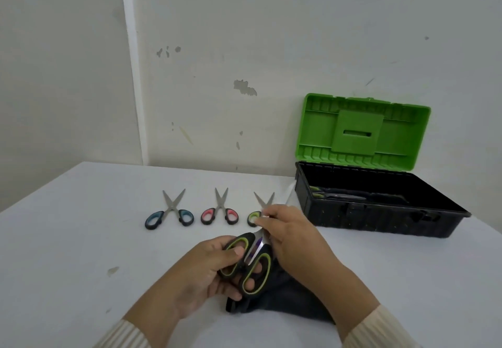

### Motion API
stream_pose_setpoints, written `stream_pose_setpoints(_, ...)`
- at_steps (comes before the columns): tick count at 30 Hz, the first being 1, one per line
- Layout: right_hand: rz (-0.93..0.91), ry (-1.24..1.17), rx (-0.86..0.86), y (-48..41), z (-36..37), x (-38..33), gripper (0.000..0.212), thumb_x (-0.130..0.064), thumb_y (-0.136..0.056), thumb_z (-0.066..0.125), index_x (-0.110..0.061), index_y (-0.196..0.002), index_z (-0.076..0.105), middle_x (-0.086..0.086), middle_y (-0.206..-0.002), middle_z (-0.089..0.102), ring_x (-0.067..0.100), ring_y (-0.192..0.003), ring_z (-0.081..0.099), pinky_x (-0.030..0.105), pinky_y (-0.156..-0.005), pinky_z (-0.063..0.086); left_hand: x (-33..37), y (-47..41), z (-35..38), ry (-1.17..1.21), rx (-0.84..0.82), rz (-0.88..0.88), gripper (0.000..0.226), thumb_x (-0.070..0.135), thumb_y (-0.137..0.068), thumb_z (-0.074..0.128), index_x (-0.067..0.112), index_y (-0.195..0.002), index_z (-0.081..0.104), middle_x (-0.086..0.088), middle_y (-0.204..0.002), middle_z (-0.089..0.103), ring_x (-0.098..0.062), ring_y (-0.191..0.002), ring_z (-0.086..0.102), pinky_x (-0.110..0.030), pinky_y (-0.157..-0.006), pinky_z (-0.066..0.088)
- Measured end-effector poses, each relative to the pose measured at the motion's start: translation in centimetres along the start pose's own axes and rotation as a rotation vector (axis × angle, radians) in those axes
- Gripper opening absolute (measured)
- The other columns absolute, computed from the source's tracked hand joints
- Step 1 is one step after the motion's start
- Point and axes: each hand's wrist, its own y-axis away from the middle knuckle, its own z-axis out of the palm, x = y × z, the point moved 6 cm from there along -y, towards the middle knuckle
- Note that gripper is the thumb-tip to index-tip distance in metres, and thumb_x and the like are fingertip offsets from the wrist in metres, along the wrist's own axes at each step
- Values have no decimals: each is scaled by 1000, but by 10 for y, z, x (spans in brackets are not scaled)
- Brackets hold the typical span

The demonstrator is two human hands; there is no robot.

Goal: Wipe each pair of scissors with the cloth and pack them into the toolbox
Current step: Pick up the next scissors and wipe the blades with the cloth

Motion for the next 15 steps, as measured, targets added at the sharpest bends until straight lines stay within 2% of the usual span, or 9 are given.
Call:
stream_pose_setpoints(2,14,-11,-12,7,-16,6,28,-4,-79,60,-16,-103,68,0,-107,63,20,-98,57,29,-80,52,1,-1,10,-45,2,5,22,15,-95,52,1,-106,64,-19,-88,72,-25,-66,67,-31,-52,54)
stream_pose_setpoints(4,52,-29,-49,16,-27,17,24,-4,-82,56,-16,-98,69,-1,-105,61,18,-96,58,28,-81,52,5,-3,23,-55,34,27,19,14,-94,54,4,-105,66,-19,-87,74,-25,-69,68,-33,-58,57)
stream_pose_setpoints(6,151,-34,-115,24,-32,36,23,-9,-88,52,-18,-102,68,-2,-108,57,15,-95,57,25,-84,49,7,-10,37,-18,79,61,17,12,-92,56,7,-106,66,-19,-93,74,-25,-75,69,-34,-67,58)
stream_pose_setpoints(8,277,-10,-159,35,-34,63,23,-14,-90,51,-20,-106,66,-2,-109,54,15,-95,56,22,-84,46,2,-24,51,-85,101,106,23,8,-90,58,16,-111,65,-11,-102,75,-24,-90,70,-37,-83,56)
stream_pose_setpoints(10,399,38,-171,45,-38,94,21,-17,-90,51,-22,-104,65,-1,-104,53,16,-95,56,20,-79,42,-7,-41,67,-359,85,134,43,6,-84,58,25,-123,58,1,-112,70,-17,-106,65,-27,-93,51)
stream_pose_setpoints(12,516,65,-129,52,-45,126,17,-17,-87,54,-24,-97,67,-1,-93,51,17,-89,56,18,-70,36,-15,-54,85,-619,63,142,59,4,-86,51,25,-141,41,10,-127,56,-6,-116,53,-9,-91,42)
stream_pose_setpoints(13,563,82,-105,53,-50,141,16,-17,-85,55,-25,-93,67,-1,-89,50,19,-87,57,18,-67,33,-18,-62,94,-731,61,144,61,6,-89,48,24,-145,34,11,-135,48,-5,-122,47,-7,-95,36)
stream_pose_setpoints(15,619,111,-66,44,-60,167,15,-17,-83,57,-24,-89,69,3,-89,56,22,-84,59,21,-65,32,-20,-75,113,-1038,73,164,59,15,-93,43,23,-149,25,6,-151,33,-11,-137,32,-20,-110,26)
